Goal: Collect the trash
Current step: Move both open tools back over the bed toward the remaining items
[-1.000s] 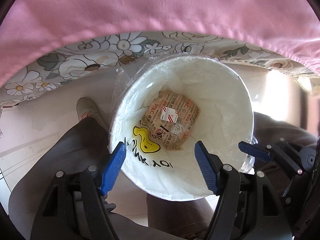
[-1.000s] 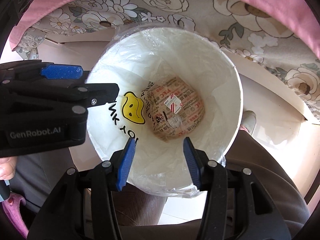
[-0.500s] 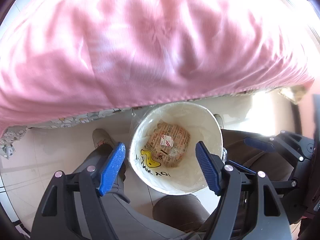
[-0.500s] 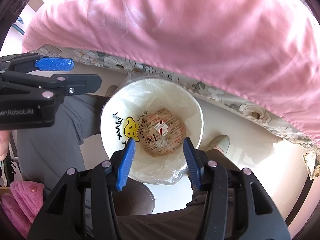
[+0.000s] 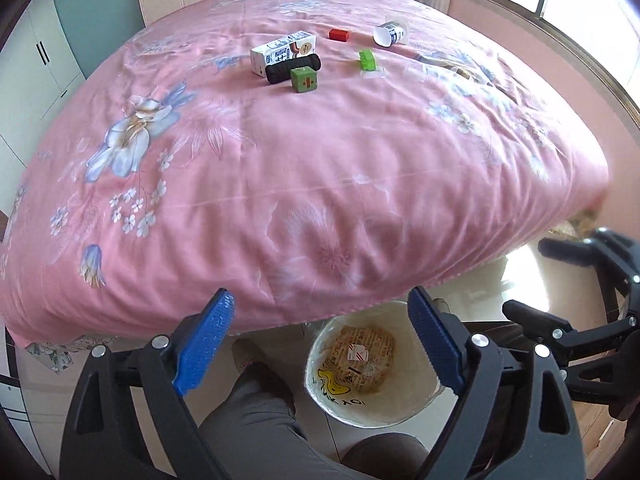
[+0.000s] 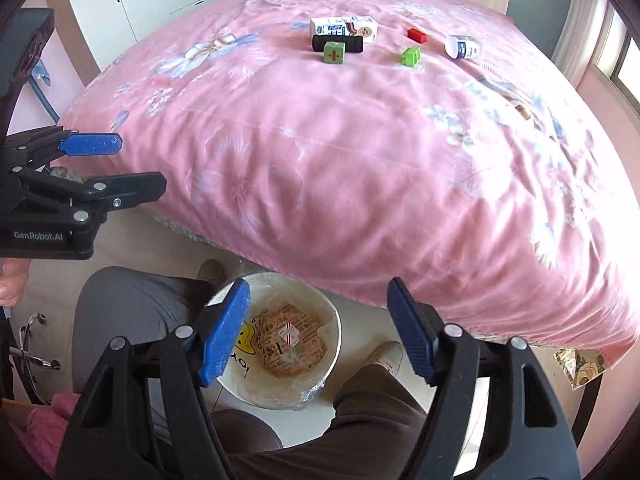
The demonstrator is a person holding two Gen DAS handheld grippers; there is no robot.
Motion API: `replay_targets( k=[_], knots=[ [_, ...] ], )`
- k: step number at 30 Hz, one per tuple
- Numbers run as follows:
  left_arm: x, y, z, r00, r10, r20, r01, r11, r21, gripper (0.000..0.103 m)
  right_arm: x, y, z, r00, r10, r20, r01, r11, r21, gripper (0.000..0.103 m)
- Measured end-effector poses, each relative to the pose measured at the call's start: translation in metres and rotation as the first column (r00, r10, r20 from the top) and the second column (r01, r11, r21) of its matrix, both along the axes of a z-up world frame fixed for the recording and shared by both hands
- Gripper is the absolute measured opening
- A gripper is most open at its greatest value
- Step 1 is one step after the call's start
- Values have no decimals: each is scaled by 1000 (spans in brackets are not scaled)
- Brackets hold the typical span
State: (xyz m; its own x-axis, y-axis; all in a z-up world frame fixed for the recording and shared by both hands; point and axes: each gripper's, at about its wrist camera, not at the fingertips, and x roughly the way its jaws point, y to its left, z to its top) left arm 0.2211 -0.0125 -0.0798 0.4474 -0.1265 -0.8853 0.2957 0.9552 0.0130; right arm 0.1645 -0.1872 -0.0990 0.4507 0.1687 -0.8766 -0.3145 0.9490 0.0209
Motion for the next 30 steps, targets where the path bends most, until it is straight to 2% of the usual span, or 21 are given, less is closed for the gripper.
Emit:
replay_targets(
  k=[10,14,17,24,30],
  knots=[
    [45,4,63,995,5,103,-6,1000,11,91,37,-15,85,988,-18,153,20,1000,-16,73],
    [68,2,83,988,1,153,-10,998,58,91,57,-20,111,983,-28,184,28,1000,3,73],
    [86,2,94,986,-3,165,-8,998,63,91,73,-24,129,975,-45,217,48,999,-8,76],
    [132,-5,104,987,-20,161,9,997,72,91,129,-32,157,965,-97,243,106,994,-23,76],
    [179,-16,98,988,-46,146,32,995,97,91,183,-38,162,956,-172,239,180,984,-10,76]
  ],
)
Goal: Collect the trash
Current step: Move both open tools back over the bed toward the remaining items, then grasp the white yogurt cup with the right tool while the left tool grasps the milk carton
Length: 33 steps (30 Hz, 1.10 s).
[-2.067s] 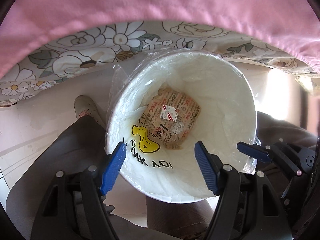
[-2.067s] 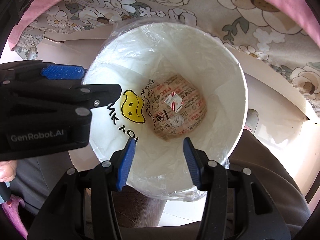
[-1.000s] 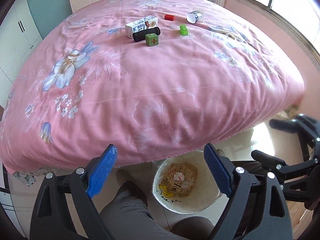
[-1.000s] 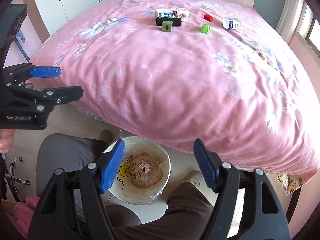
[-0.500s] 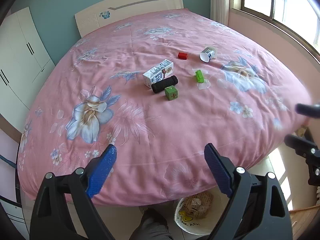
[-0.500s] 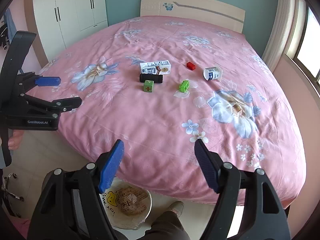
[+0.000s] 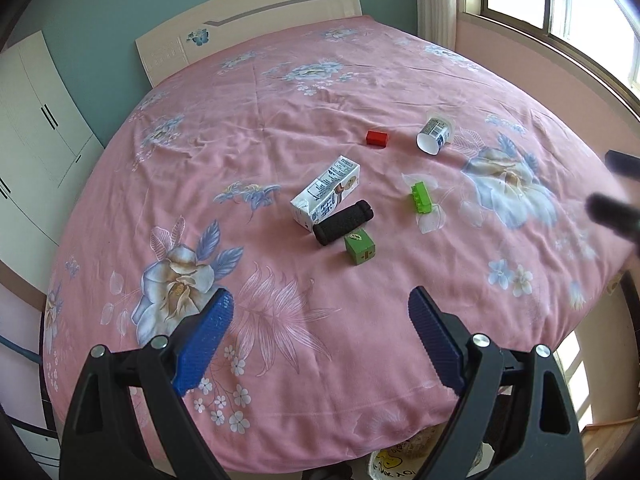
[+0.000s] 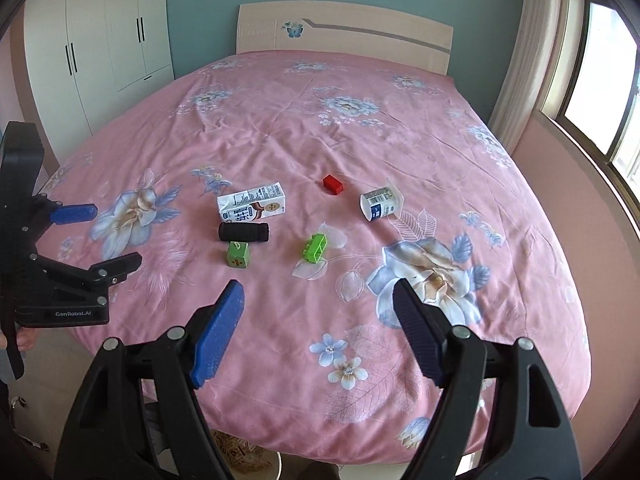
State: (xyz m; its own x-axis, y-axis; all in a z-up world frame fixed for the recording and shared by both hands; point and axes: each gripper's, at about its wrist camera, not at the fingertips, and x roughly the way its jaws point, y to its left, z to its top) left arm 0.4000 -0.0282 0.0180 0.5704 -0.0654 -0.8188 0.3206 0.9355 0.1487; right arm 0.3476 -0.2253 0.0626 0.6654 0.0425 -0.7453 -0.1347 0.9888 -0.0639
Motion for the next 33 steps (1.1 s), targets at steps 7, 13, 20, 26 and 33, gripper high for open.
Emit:
replay_targets(
  k=[7,13,20,26,33],
  knots=[
    [59,-13,-23,998,-47,-29,48,998,47,91,78,-15,-26,990,-119,-74,124,990,70,76],
    [111,-29,-49,995,-98,-22,99,989,108,91,150,-26,-56,968,-225,-115,235,969,82,76],
    [178,-48,-90,989,-127,-70,135,982,133,91,235,-45,-100,917,-352,-189,378,918,122,76],
    [214,-61,-124,979,-177,-105,189,975,119,91,294,-67,-144,844,-469,-259,512,849,131,76],
    [245,-65,-151,978,-146,-148,164,979,117,82,328,-93,-195,750,-533,-392,633,751,191,76]
  ],
)
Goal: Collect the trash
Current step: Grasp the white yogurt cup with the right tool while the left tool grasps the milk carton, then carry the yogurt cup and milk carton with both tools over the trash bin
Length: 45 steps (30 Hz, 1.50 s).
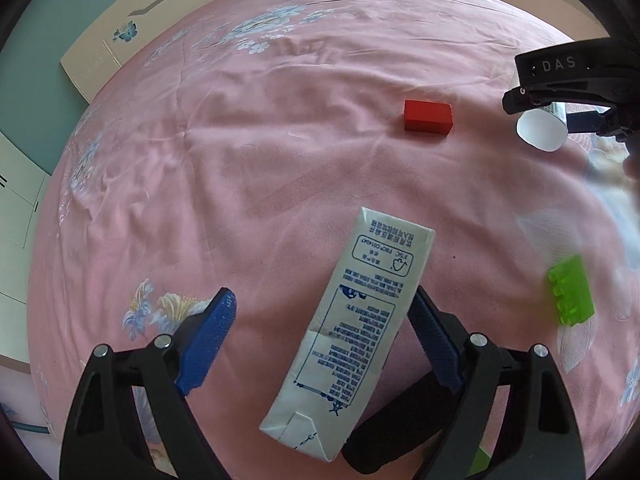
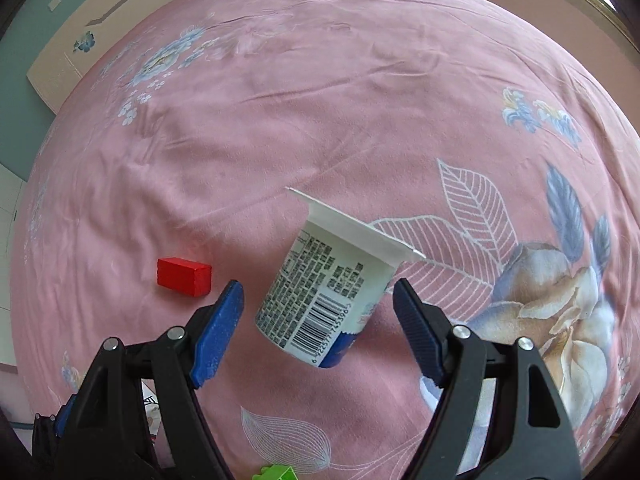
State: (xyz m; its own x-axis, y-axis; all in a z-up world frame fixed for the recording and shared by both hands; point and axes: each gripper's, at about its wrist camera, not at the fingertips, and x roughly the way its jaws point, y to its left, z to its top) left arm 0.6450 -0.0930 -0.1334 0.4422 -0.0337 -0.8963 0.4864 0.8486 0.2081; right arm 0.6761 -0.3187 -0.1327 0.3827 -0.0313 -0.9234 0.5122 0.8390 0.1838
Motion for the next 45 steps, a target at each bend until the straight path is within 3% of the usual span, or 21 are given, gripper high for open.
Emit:
replay_targets(
  k=[3,8,10,19,32,45],
  knots=[
    [9,0,-12,999,24,-48,-24,1000,2,59,7,-7,-14,1000,-17,-17,17,1000,11,73],
    [14,7,-23,993,73,-97,-79,995,-60,40,12,0,-22,997,69,-39,-72,994,-85,59],
    [11,6,-22,992,85,-88,-90,994,-55,39,10,4,-20,993,113,-38,-116,987,-110,53],
    [-1,22,9,980,181,-88,-186,981,-58,38,-22,-6,10,983,181,16,-178,978,-109,51],
    [-63,50,133,966,259,22,-253,957,-138,38,-101,19,146,934,328,138,-291,927,-235,51],
    [-184,76,289,930,276,243,-229,951,-206,38,-229,81,313,801,529,281,-404,823,-398,51]
  ],
)
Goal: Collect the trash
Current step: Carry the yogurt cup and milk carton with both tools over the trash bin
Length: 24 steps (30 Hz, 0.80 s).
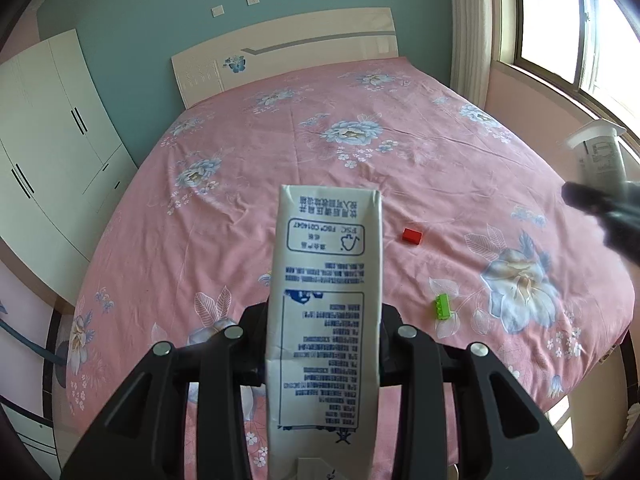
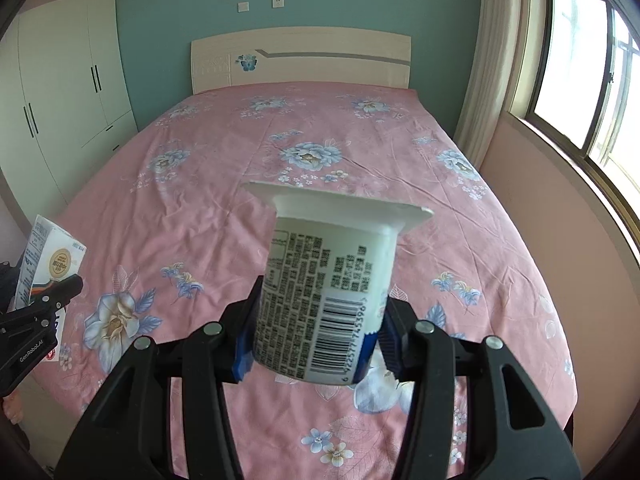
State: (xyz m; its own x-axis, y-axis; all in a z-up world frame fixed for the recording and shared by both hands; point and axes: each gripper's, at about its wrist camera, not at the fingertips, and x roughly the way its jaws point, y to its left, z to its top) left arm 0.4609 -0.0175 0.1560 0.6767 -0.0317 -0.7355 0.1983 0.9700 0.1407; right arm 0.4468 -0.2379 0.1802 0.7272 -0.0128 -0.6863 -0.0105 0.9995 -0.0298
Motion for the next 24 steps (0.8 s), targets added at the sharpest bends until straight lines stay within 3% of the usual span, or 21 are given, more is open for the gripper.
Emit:
replay_targets(
  k=[10,24],
  knots=[
    [-111,16,94,980,6,197,-10,1000,18,38,-123,46,97,974,150,168,-133,985,-107,51],
    [-243,16,151,930,7,367,-31,998,59,38,-276,73,164,920,237,311,-179,963,-203,51]
  ],
)
